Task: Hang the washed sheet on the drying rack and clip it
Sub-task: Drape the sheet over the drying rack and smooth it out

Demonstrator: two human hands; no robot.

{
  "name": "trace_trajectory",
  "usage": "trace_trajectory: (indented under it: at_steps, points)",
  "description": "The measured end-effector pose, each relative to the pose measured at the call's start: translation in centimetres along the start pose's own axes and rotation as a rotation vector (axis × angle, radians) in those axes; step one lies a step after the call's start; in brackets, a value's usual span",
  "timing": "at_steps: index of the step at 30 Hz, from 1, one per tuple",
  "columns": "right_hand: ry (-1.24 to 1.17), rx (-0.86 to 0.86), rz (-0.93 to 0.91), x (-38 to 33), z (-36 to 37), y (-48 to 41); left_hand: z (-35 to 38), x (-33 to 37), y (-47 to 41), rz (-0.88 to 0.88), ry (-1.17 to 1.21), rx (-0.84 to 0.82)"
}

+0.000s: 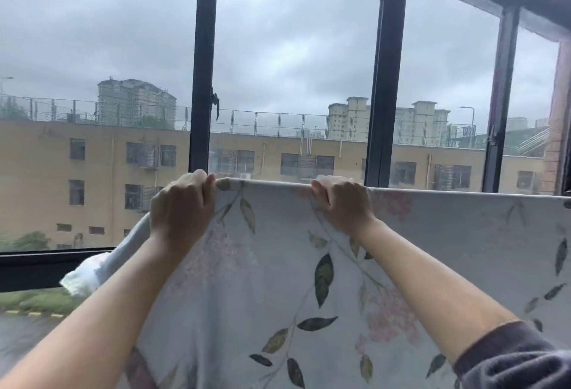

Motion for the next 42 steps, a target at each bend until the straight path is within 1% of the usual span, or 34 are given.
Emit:
trace_trajectory:
  at_steps: [2,4,6,9,11,14,16,17,18,19,20,22,25,27,29,31,33,35,37,42]
  points:
    - [0.000,0.030,-0.060,0.1,0.8,1.5,0.2,-0.3,1.4,-0.051,-0.042,0.008]
    - [0.104,0.045,-0.106,0.8,1.8,3.7,0.8,-0.8,3.5,-0.111,-0.110,-0.011]
    - [0.174,0.064,-0.136,1.6,2.8,6.1,1.5,-1.2,6.1,-0.159,-0.136,-0.060]
    - [0.185,0.022,-0.216,2.3,5.2,10.4,3.5,-0.7,11.1,-0.173,-0.206,-0.152]
    - [0.170,-0.063,-0.240,2.9,7.2,13.7,5.5,0.2,14.5,-0.140,-0.306,-0.248]
    - [0.189,-0.263,-0.256,3.3,11.1,18.8,9.0,0.4,19.3,-0.150,-0.369,-0.463]
    - [0.171,-0.426,-0.273,3.2,13.9,22.4,10.5,1.1,22.2,-0.139,-0.432,-0.648]
    - [0.151,-0.493,-0.284,3.0,14.9,23.9,11.3,1.0,23.5,-0.172,-0.468,-0.756]
    - [0.133,-0.548,-0.293,2.7,15.6,24.9,11.4,0.7,24.5,-0.234,-0.479,-0.828]
    - [0.105,-0.568,-0.298,2.4,15.7,25.4,11.0,0.8,24.7,-0.265,-0.440,-0.815]
    - [0.062,-0.544,-0.296,2.0,15.1,24.8,10.5,1.3,24.3,-0.250,-0.399,-0.782]
    - [-0.029,-0.369,-0.279,1.5,12.2,21.8,9.1,2.9,21.7,-0.172,-0.261,-0.639]
    - [-0.133,-0.066,-0.238,2.1,6.2,15.4,5.4,7.7,14.7,0.019,-0.152,-0.275]
    - [-0.143,0.121,-0.192,3.4,2.2,11.5,3.5,12.0,10.1,0.123,-0.145,-0.133]
    - [-0.093,0.245,-0.157,4.5,-0.6,8.5,3.3,15.8,6.3,0.238,-0.147,-0.077]
    - [-0.057,0.226,-0.125,5.2,-1.4,6.0,4.8,19.0,3.5,0.319,-0.174,-0.167]
    - [-0.056,0.150,-0.104,5.9,-1.0,4.3,6.9,20.1,2.0,0.308,-0.215,-0.272]
    - [0.011,0.098,-0.066,7.6,-0.5,3.7,7.6,19.4,1.6,0.303,-0.239,-0.237]
    - [0.106,0.077,-0.040,10.5,-0.3,4.2,7.3,18.1,1.8,0.317,-0.269,-0.163]
    - [0.161,0.077,0.014,16.4,-0.5,5.7,6.1,13.3,1.1,0.191,-0.321,-0.071]
Point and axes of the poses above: each hand's wrist, its own y-axis away from the middle knuckle, its own z-axis out of the palm, x = y × z, the point moved 9 cm from there along -y, towards the middle knuckle, and after that the axes turned 4 degrees about -z, right-handed, at the moved point
